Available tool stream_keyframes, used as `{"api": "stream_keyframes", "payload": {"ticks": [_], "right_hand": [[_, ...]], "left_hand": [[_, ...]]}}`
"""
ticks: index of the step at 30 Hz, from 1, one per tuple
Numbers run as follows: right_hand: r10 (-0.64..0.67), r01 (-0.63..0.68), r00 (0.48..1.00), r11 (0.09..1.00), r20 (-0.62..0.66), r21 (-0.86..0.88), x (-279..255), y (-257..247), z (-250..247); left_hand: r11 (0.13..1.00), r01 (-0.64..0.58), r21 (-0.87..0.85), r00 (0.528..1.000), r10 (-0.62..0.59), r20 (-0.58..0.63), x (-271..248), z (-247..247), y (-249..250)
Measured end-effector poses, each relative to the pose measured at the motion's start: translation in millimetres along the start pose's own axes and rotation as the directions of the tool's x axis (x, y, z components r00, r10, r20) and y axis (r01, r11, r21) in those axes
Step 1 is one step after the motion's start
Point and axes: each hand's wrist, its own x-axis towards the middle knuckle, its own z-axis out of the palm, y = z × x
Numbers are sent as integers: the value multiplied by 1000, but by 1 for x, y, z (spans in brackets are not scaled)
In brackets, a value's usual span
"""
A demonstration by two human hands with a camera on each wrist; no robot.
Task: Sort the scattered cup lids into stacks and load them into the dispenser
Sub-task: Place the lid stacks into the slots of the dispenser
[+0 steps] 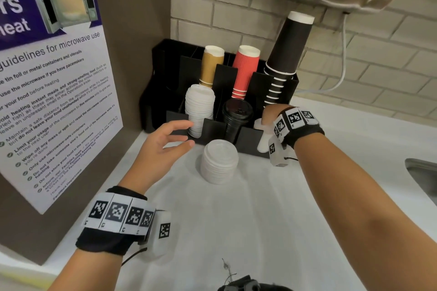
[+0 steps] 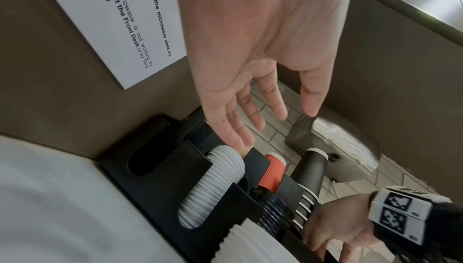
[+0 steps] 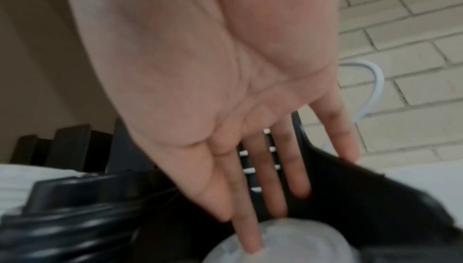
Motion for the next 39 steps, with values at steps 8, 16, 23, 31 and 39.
{"api": "stream_keyframes", "payload": {"ticks": [8,16,23,31,39], "right_hand": [[-23,37,989,994,-145,99,-16,17,29],[-506,562,827,751,-244,346,-71,-32,46],[-460,457,885,824,-75,335,-53,-58,79],[-450,481,876,777,-174,406,-51,-57,81],[-445,562,785,214,-432,799,-106,-49,57]], "left_hand": [[1000,-22,-6,999,22,28,4,3,-2],[999,-24,-24,998,26,59,8,10,-8],[1000,-11,12,998,10,65,5,6,-10],[1000,3,8,999,-4,43,3,3,-9],[993,26,-113,989,-9,147,-3,27,-3]]}}
